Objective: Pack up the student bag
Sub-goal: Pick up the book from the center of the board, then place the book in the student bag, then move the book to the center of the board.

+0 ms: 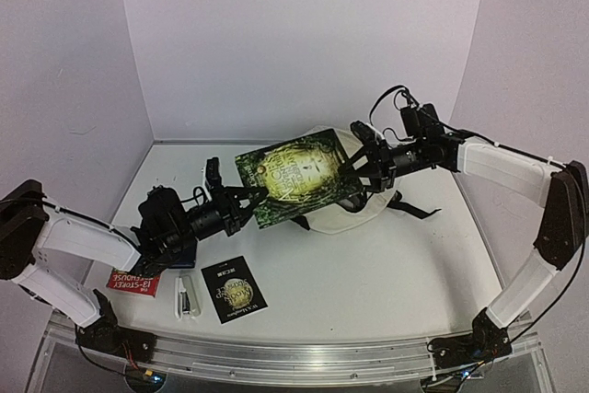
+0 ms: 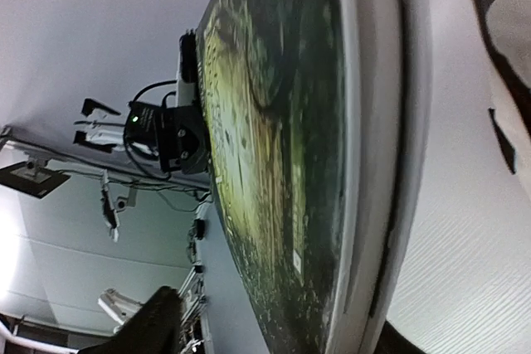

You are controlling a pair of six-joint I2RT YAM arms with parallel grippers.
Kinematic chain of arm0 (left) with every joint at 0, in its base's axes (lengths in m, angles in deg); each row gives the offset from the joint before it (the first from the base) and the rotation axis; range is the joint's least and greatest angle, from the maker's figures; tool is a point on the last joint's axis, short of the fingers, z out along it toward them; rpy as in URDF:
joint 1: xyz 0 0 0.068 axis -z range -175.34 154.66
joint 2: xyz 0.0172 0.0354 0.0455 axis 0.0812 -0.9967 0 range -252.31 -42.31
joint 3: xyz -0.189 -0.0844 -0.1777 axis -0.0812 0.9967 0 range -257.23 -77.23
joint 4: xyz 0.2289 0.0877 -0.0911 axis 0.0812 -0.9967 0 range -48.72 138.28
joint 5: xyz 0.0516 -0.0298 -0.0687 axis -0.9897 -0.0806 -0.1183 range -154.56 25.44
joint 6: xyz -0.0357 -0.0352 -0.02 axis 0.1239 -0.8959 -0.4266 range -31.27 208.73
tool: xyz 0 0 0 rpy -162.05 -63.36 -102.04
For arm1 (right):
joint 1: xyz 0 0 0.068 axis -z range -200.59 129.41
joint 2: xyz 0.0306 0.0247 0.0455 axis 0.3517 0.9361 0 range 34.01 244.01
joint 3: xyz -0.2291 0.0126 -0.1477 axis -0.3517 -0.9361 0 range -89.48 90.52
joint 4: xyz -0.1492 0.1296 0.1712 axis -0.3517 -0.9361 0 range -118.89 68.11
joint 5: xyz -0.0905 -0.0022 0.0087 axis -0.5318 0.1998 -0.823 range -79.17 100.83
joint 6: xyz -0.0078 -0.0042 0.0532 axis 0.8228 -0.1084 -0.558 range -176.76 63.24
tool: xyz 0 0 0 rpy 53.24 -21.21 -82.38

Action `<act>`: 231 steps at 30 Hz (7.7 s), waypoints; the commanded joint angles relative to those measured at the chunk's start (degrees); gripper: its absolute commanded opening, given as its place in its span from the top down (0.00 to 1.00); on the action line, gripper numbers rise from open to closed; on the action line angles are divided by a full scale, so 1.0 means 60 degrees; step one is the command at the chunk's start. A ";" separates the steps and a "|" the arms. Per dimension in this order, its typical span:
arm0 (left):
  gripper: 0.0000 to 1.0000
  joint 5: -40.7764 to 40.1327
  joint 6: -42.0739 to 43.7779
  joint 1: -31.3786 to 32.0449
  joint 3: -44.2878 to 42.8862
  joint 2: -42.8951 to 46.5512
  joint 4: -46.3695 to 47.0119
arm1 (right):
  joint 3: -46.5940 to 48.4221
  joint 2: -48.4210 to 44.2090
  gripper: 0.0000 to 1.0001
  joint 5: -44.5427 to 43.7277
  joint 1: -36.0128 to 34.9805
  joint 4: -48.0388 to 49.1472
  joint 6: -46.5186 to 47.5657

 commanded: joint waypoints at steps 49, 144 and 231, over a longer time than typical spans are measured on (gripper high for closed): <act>1.00 -0.0877 -0.0280 -0.0057 -0.0438 0.0968 -0.2663 | 0.6639 0.3259 1.00 -1.0613 -0.2052 -0.3415 0.6659; 0.00 -0.6045 -0.1919 -0.0134 -0.4272 0.0436 -1.6273 | 0.4988 0.4146 0.28 -0.6204 -0.1672 -0.2893 0.4614; 0.06 -0.2437 0.2978 -0.5478 -0.3707 -0.1731 -1.2818 | 0.5581 0.4107 0.02 -0.5792 -0.2148 -0.2985 0.4231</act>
